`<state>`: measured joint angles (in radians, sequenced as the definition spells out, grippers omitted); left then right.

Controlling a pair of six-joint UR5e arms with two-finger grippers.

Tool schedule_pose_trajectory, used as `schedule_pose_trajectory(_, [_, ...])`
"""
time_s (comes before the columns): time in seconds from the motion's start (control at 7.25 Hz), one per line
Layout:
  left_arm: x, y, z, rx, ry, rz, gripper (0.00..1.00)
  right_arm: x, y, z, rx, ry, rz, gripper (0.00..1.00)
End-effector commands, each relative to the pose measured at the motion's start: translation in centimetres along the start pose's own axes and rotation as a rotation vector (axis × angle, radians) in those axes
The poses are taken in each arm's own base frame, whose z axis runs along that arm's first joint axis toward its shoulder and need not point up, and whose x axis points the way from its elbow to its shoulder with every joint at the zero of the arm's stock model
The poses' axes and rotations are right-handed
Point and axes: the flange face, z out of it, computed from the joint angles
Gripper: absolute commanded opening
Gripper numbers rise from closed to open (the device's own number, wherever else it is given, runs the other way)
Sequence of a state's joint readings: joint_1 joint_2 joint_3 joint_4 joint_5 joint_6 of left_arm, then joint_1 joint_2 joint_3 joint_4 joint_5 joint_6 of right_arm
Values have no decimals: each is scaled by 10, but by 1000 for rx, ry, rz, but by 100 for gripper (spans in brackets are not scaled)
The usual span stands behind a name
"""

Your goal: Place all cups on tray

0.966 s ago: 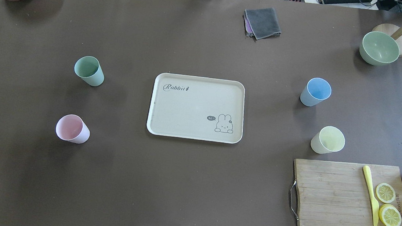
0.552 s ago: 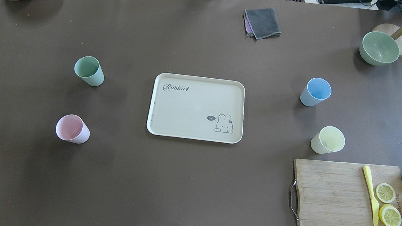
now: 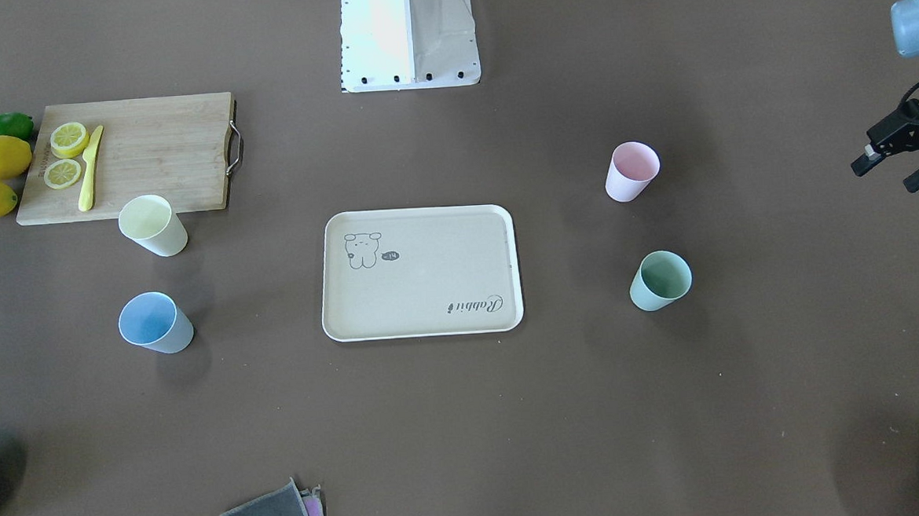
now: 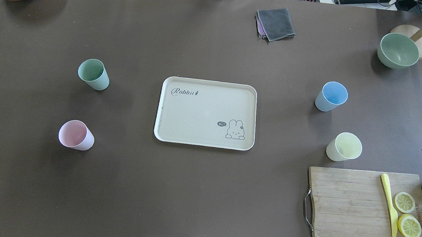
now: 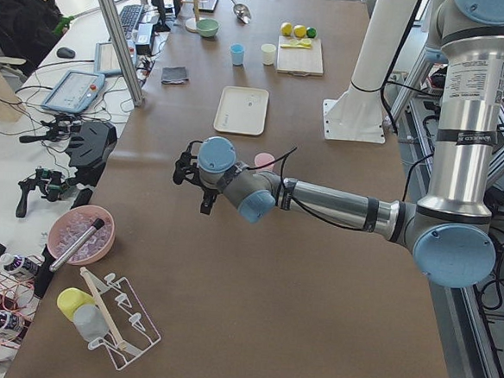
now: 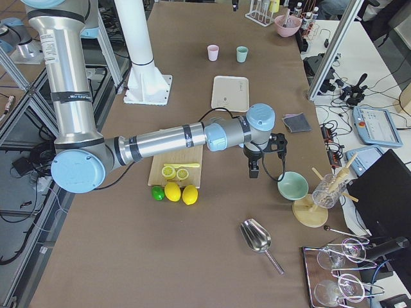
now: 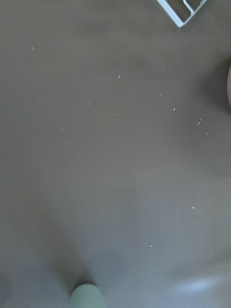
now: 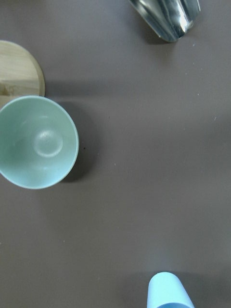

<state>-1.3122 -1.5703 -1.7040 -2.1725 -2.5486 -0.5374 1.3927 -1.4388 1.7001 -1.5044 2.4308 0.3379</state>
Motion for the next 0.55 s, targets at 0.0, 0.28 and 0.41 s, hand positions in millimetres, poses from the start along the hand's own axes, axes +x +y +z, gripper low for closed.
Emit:
schedule_pose_trajectory(0.0, [22, 5, 11, 21, 52, 115, 98, -46, 10, 21, -29, -70, -44, 100])
schedule_pose_trajectory(0.28, [29, -1, 29, 73, -44, 121, 98, -76, 46, 43, 19, -108, -55, 100])
schedule_pose_trajectory(0.41, [30, 4, 38, 60, -50, 113, 98, -77, 76, 65, 34, -145, -91, 100])
